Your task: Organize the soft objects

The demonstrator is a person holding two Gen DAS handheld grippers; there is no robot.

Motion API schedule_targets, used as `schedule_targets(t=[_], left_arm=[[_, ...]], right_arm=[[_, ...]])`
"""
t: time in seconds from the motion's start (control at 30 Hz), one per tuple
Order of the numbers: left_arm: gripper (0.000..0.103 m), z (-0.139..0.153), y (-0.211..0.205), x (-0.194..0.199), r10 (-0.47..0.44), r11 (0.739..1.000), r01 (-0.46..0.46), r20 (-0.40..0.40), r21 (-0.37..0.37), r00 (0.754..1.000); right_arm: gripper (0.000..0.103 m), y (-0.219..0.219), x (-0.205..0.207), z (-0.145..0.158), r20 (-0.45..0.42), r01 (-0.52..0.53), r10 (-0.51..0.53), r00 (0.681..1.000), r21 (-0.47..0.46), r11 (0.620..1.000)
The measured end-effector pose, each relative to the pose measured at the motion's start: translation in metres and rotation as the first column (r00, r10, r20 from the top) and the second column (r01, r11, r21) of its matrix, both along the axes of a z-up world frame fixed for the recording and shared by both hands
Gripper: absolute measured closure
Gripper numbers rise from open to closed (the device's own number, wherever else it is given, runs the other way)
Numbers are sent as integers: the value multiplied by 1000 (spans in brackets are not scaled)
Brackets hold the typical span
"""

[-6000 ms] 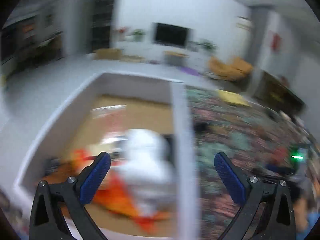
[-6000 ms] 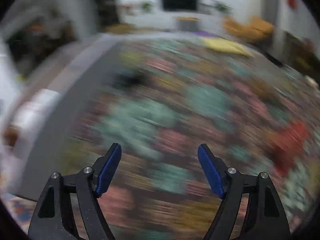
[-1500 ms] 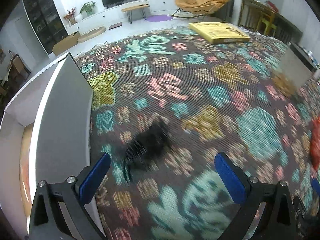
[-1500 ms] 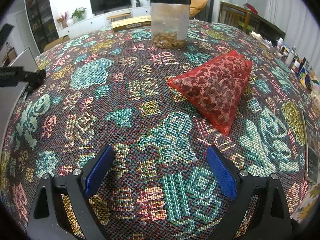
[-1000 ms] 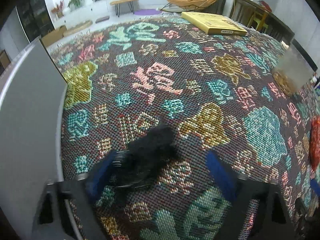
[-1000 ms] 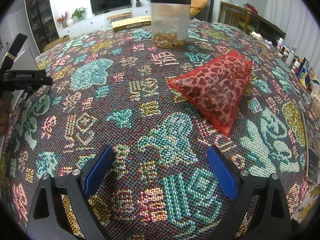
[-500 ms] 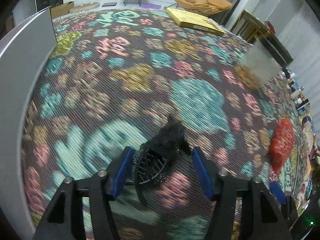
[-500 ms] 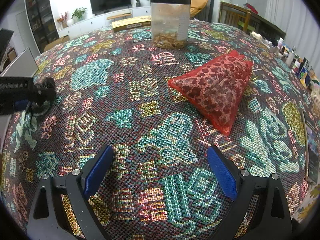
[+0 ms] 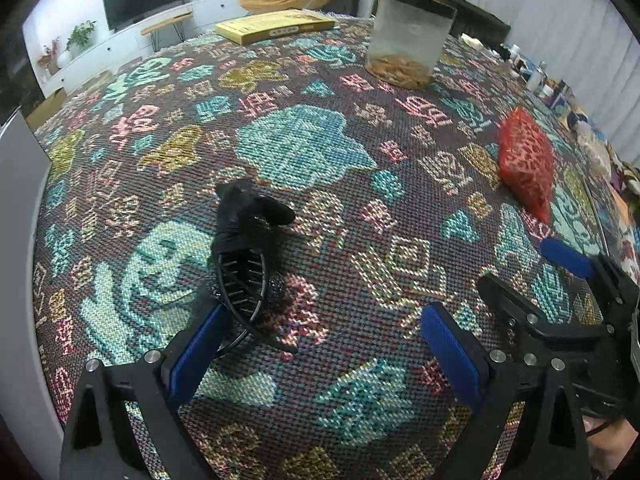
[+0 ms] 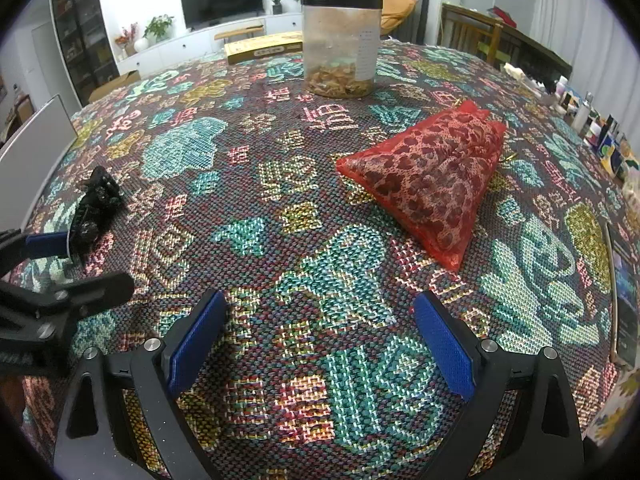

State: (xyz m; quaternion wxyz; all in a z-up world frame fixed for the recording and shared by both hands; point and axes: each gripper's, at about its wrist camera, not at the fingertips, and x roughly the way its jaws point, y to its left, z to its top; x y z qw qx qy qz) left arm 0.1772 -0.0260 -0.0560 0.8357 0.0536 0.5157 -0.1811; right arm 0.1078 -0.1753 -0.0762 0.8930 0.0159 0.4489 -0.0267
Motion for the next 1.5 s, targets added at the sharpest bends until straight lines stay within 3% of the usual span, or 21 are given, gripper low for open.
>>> schedule_targets(t=[0.2,0.37,1.5], left_arm=[[4,-7,15,16,149,985,-155,80,71,986],[0,-12,19,17,194,979,-202,147,43,970],[0,-12,21,14,201,978,-208,160,27,966]], right_arm=[[6,0,0,0,0,0,0,1000,0,1000],[6,0,0,0,0,0,0,1000,0,1000],[6,0,0,0,2,2,-2,1000,-2,1000]])
